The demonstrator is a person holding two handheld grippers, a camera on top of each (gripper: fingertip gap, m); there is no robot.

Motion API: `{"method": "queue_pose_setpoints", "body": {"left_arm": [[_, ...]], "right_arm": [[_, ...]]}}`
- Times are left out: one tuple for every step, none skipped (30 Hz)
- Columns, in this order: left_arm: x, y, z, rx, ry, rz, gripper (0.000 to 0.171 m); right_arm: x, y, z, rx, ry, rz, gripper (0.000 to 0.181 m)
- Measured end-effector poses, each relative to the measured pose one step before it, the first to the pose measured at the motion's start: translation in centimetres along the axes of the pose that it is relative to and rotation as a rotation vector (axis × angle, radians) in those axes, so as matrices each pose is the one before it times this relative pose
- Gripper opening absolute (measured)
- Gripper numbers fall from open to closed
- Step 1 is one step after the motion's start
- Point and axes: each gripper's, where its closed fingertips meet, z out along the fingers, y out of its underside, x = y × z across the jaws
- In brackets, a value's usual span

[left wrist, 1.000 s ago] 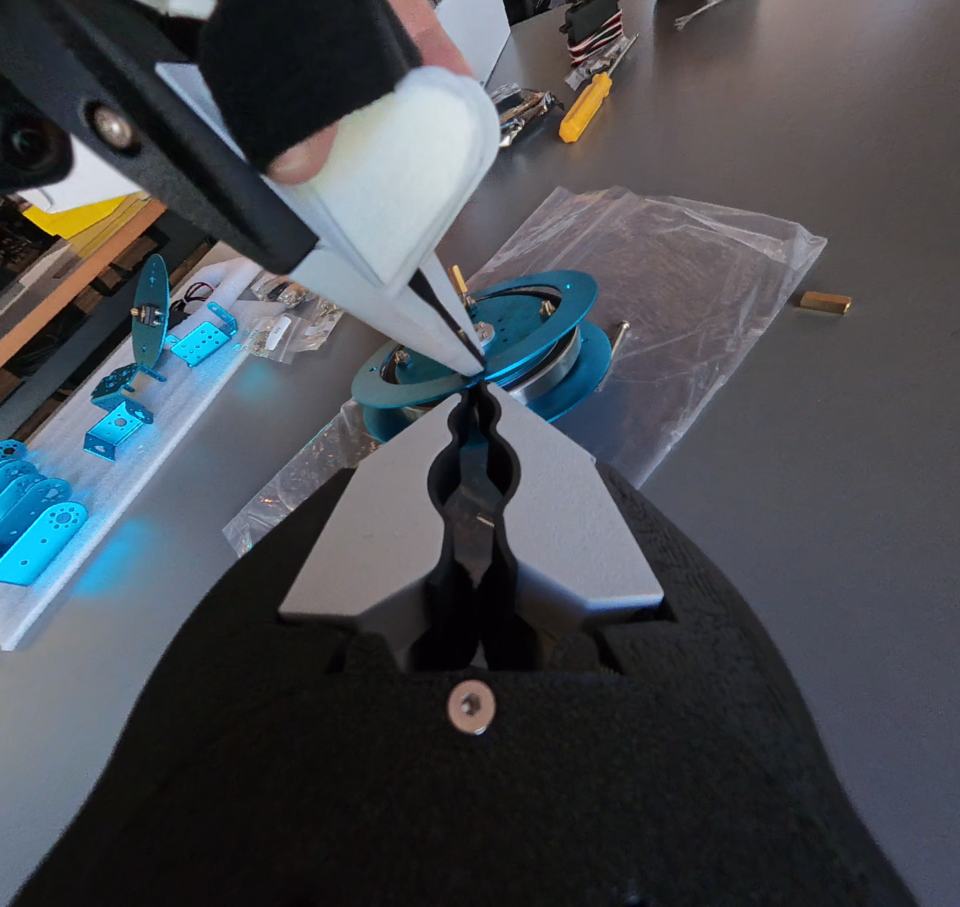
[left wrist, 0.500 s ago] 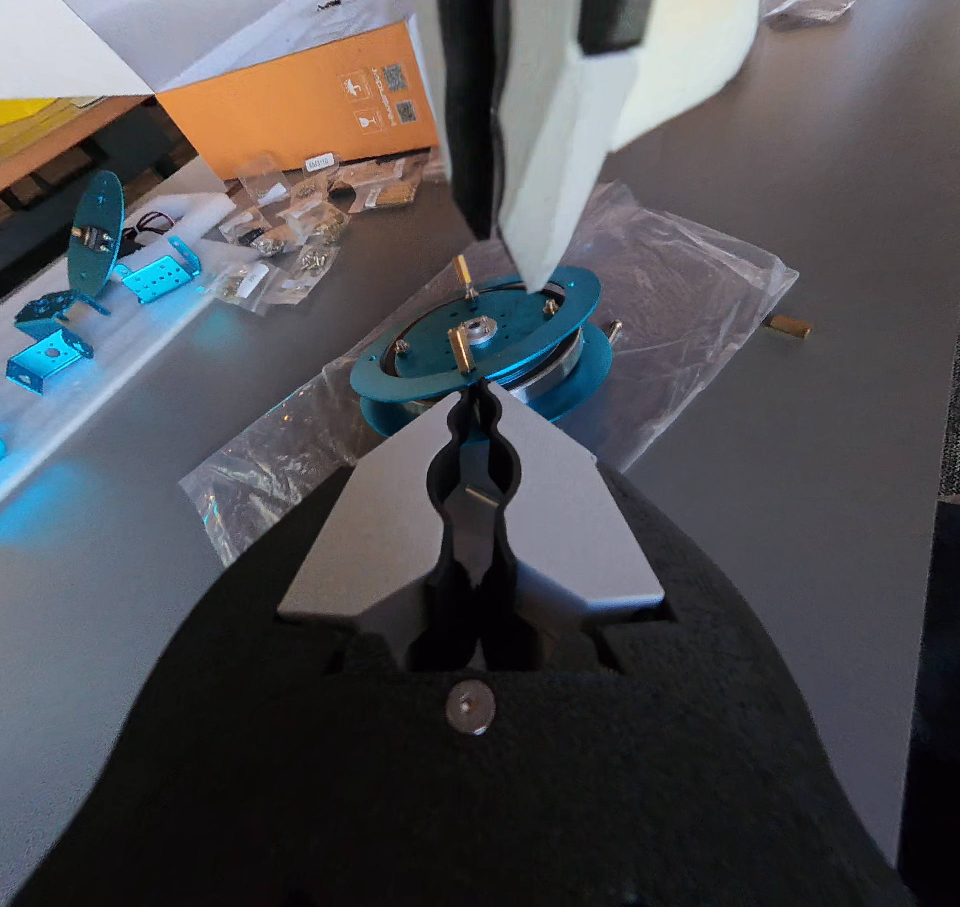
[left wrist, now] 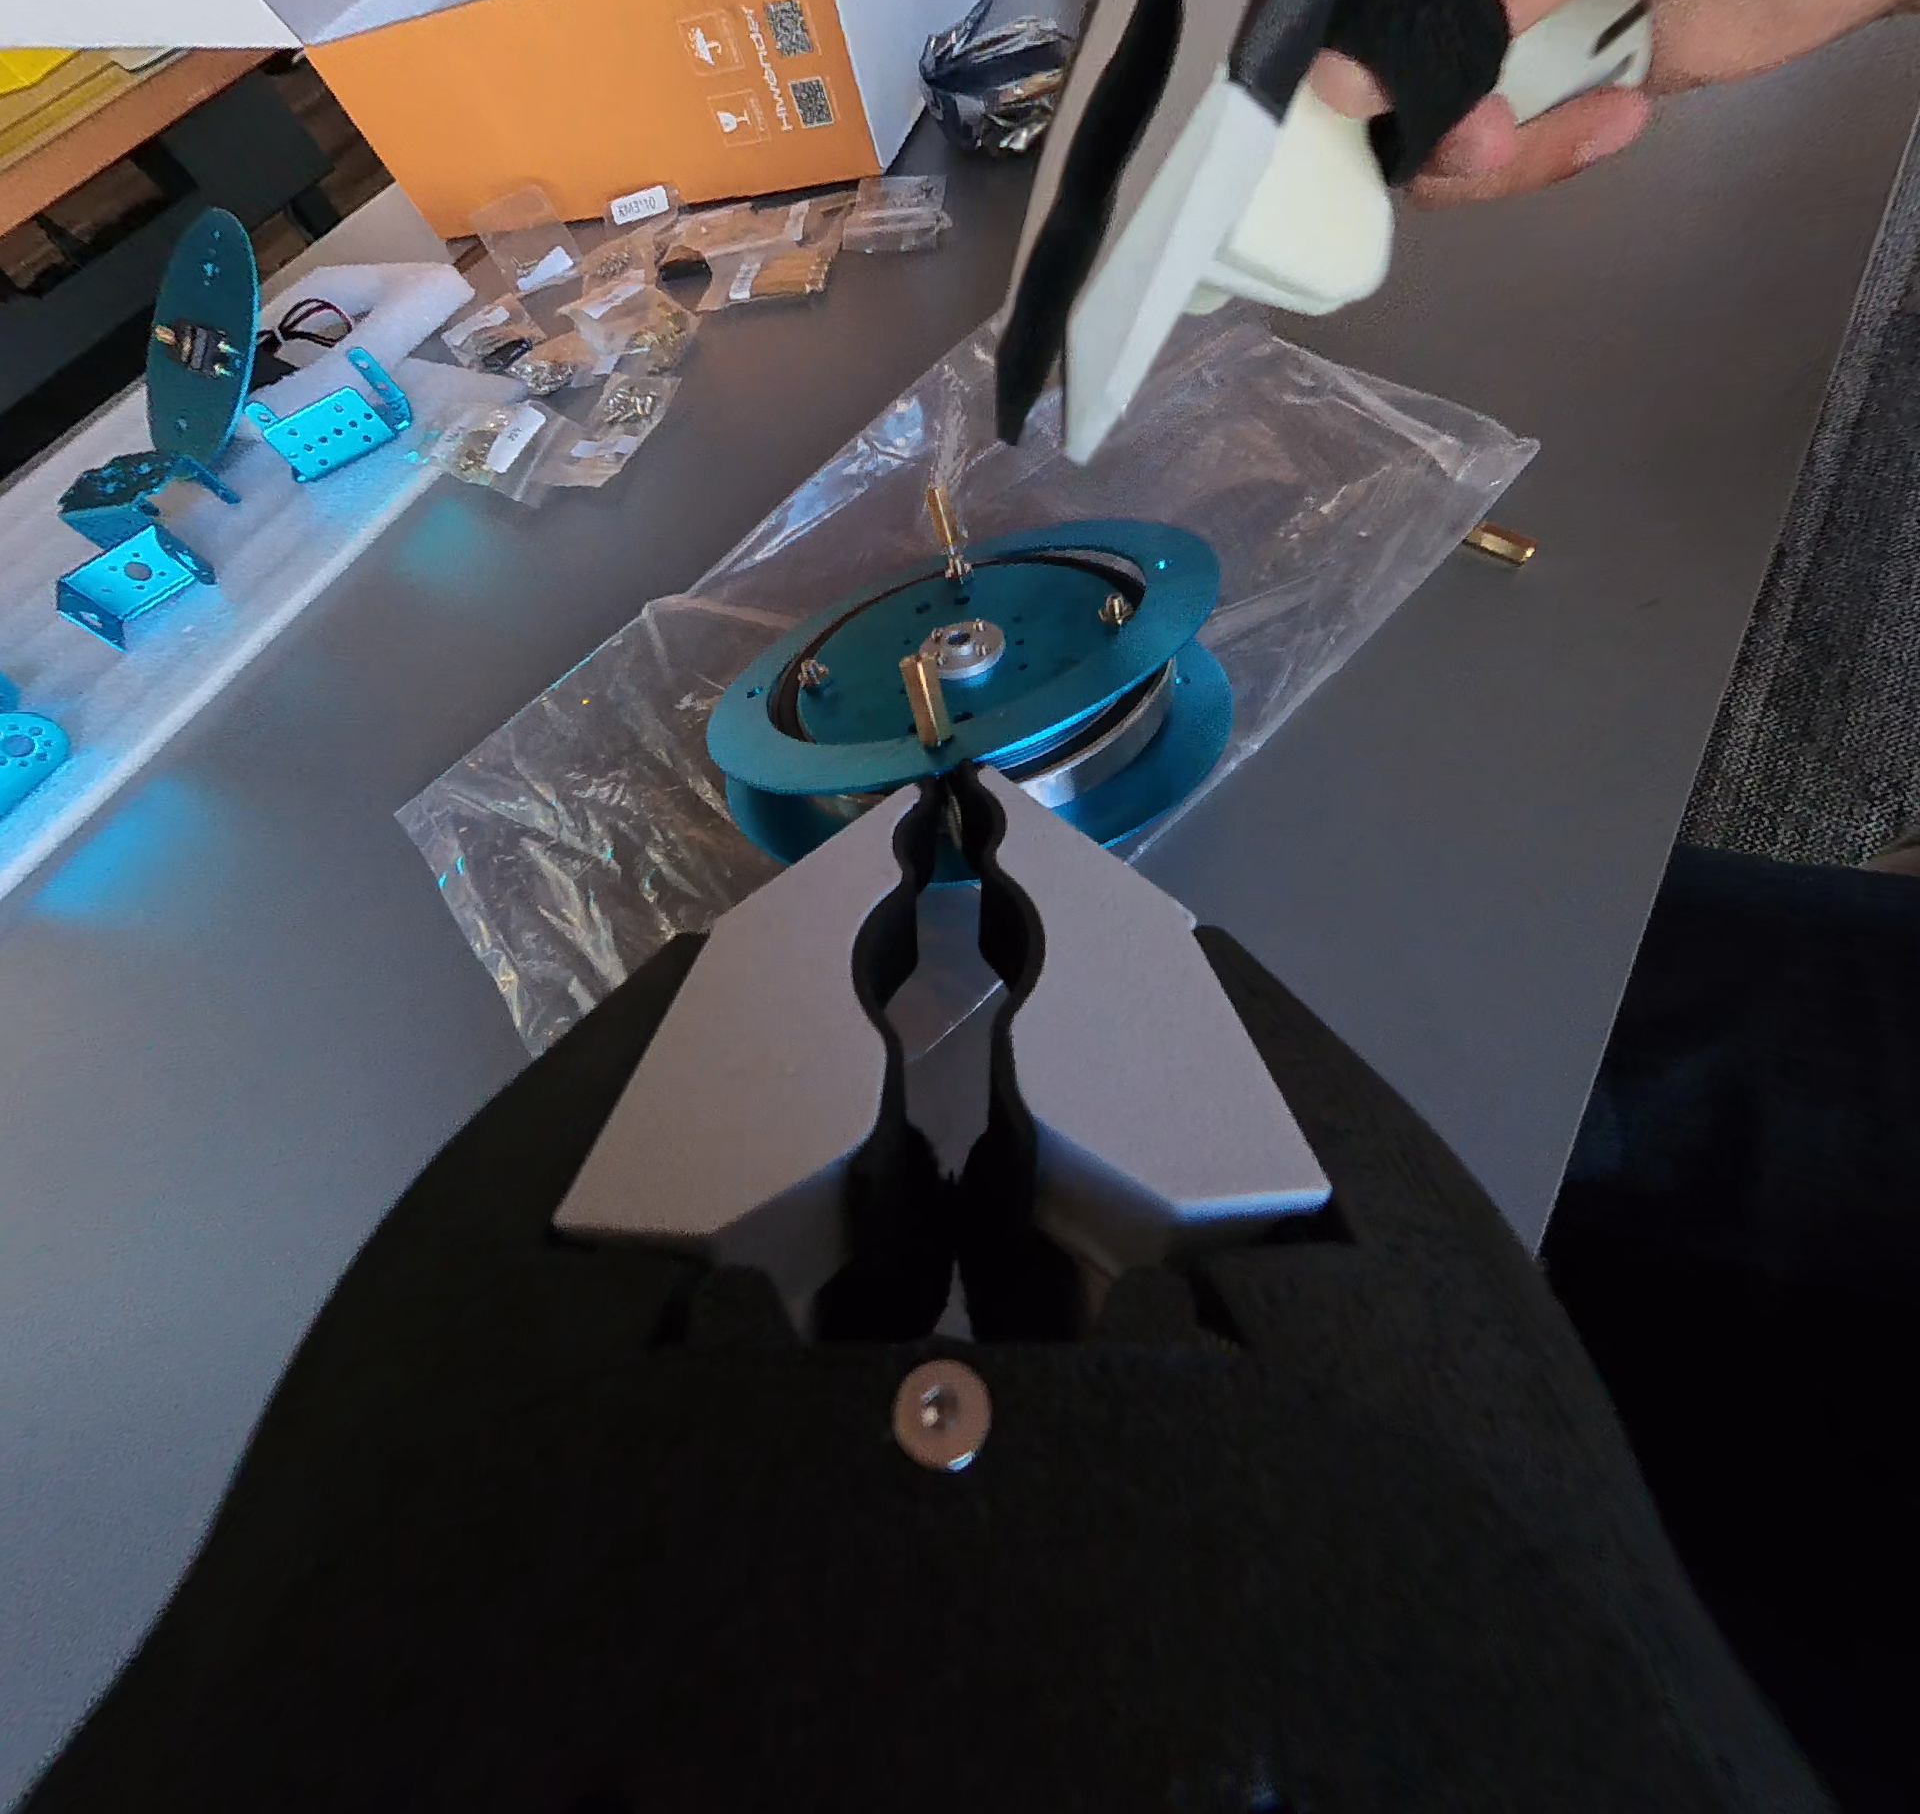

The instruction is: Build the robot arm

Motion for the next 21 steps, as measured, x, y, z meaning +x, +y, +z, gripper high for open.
{"method": "queue_pose_setpoints", "body": {"left_arm": [[0.005, -0.021, -0.111, -0.00088, 0.0053, -0.0049, 0.003], [0.013, 0.008, -0.054, -0.00121, 0.0053, -0.0057, 0.003], [0.029, 0.027, -0.03, -0.00007, 0.0027, -0.0047, 0.003], [0.034, 0.003, -0.009, 0.00243, 0.0006, -0.0034, 0.003], [0.048, -0.009, -0.003, 0.00256, -0.0003, -0.0028, 0.003], [0.088, -0.005, -0.002, 0.00344, 0.0004, -0.0011, 0.003], [0.133, -0.014, 0.005, 0.0044, 0.0024, 0.0009, 0.003], [0.112, -0.008, 0.005, 0.00409, 0.0019, 0.0015, 0.003], [0.06, -0.014, 0.011, 0.00383, -0.0003, 0.0002, 0.002], [0.027, -0.018, 0.006, 0.00429, -0.0003, -0.0011, 0.003], [0.033, -0.063, 0.012, 0.00465, 0.0022, -0.0022, 0.003], [-0.003, -0.097, 0.048, 0.00287, 0.001, 0.0004, 0.002], [-0.093, -0.087, 0.147, -0.00215, -0.0051, 0.0106, 0.002], [-0.261, -0.174, 0.278, -0.00389, -0.0142, 0.0223, 0.002], [-0.432, -0.332, 0.376, 0.0024, -0.0202, 0.0286, 0.002], [-0.562, -0.432, 0.469, 0.00617, -0.0165, 0.0234, 0.003], [-0.589, -0.397, 0.548, 0.00281, -0.0064, 0.0071, 0.003], [-0.553, -0.332, 0.578, -0.00093, 0.0037, -0.0106, 0.003], [-0.419, -0.229, 0.557, -0.00392, 0.0137, -0.0157, 0.003], [-0.264, -0.066, 0.518, -0.00858, 0.0196, -0.0097, 0.003], [-0.182, 0.103, 0.47, -0.01076, 0.0171, -0.0044, 0.003]], "right_arm": [[0.603, -0.38, 0.119, 0.0171, -0.0177, 0.0256, 0.042], [0.471, -0.319, 0.325, 0.0069, -0.0177, 0.0125, 0.045], [0.307, 0.057, 0.498, -0.0166, -0.0176, 0.0, 0.044], [0.333, 0.247, 0.557, -0.0308, -0.0081, -0.0072, 0.044], [0.304, 0.092, 0.54, -0.0211, -0.0005, -0.0103, 0.041], [0.23, 0.013, 0.522, -0.0106, 0.0042, -0.0177, 0.034], [0.159, -0.187, 0.447, -0.0045, 0.008, -0.0192, 0.028], [0.158, -0.476, 0.199, 0.015, 0.0155, -0.0138, 0.023], [-0.043, -0.453, 0.121, 0.0177, 0.0046, -0.0153, 0.011], [-0.028, -0.106, 0.235, -0.0079, 0.0045, -0.015, 0.007], [0.099, -0.029, 0.134, -0.0196, 0.007, -0.0056, 0.007], [0.04, -0.079, -0.03, -0.0224, 0.0044, 0.0006, 0.006], [0.181, -0.042, -0.094, -0.0287, 0.0191, -0.0104, 0.006], [0.419, -0.222, -0.301, -0.0246, 0.0359, -0.0385, 0.006], [0.651, -0.539, -0.441, -0.0022, 0.0475, -0.0516, 0.006], [0.821, -0.655, -0.468, 0.0081, 0.0405, -0.023, 0.006], [0.843, -0.552, -0.386, 0.0085, 0.0232, 0.0024, 0.006], [0.749, -0.348, -0.216, 0.0102, 0.005, 0.0098, 0.006], [0.667, -0.097, 0.008, 0.011, -0.0117, 0.0206, 0.006], [0.551, 0.13, 0.208, 0.0067, -0.0221, 0.028, 0.005], [0.415, 0.31, 0.258, 0.0032, -0.0259, 0.0337, 0.005]]}}
